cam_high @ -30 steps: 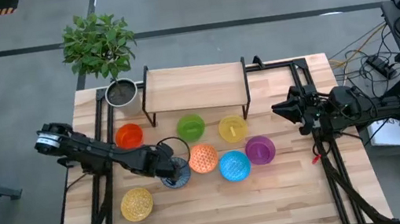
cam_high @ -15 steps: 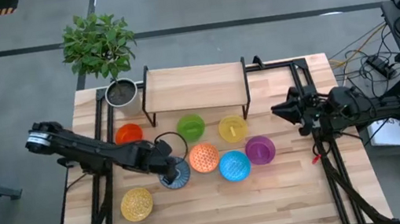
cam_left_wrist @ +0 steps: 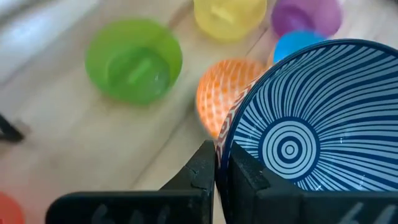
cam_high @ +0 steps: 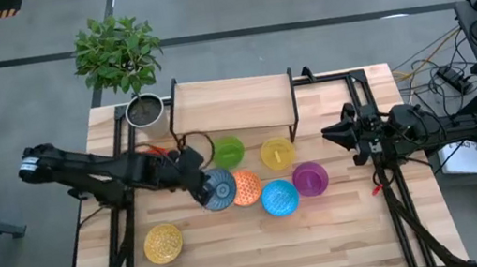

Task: Place and stack bowls onto a shelf
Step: Put the blue red bowl on the shelf

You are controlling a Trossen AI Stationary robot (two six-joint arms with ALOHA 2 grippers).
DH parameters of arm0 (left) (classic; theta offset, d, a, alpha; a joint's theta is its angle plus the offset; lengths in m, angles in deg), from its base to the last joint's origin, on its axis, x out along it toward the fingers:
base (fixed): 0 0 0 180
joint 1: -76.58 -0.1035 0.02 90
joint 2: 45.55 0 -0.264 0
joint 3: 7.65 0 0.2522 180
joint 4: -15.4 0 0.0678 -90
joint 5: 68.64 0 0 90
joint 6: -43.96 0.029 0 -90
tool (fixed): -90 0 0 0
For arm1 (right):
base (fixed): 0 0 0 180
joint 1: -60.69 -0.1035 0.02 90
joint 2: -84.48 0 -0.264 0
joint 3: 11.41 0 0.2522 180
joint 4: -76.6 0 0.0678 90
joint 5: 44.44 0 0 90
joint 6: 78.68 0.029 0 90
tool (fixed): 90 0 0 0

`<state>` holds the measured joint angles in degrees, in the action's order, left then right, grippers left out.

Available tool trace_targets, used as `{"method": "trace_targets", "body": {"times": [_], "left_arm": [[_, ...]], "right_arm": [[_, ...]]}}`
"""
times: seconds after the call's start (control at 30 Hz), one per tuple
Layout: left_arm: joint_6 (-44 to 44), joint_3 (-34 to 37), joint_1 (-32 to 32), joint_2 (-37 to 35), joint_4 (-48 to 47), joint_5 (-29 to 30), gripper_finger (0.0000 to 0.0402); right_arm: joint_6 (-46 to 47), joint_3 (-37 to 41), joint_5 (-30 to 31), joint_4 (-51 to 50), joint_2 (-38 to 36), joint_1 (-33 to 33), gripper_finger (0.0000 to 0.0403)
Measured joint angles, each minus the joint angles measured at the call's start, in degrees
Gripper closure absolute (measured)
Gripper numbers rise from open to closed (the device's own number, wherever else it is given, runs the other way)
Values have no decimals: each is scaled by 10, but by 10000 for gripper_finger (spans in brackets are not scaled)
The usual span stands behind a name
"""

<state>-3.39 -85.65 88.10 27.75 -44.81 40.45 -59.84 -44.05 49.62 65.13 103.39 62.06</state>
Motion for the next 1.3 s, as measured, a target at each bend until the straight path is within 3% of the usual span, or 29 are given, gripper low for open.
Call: {"method": "trace_targets", "body": {"times": [0.23,0.47,0.8,1.0,1.3], "left_arm": [[85,-111,-94,34,-65,-1,398],[184,-205,-228,70,-89,-1,398],[249,-230,-408,142,-143,-1,397],[270,-230,-447,164,-136,-7,397],[277,-230,-456,185,-135,-5,378]], "right_arm": [[0,0,0,-16,0,0,335],[-19,-2,0,-16,-1,0,335],[-20,-2,0,-16,-1,0,335],[-21,-2,1,-16,-1,0,335],[-26,-2,1,-16,-1,0,335]]}}
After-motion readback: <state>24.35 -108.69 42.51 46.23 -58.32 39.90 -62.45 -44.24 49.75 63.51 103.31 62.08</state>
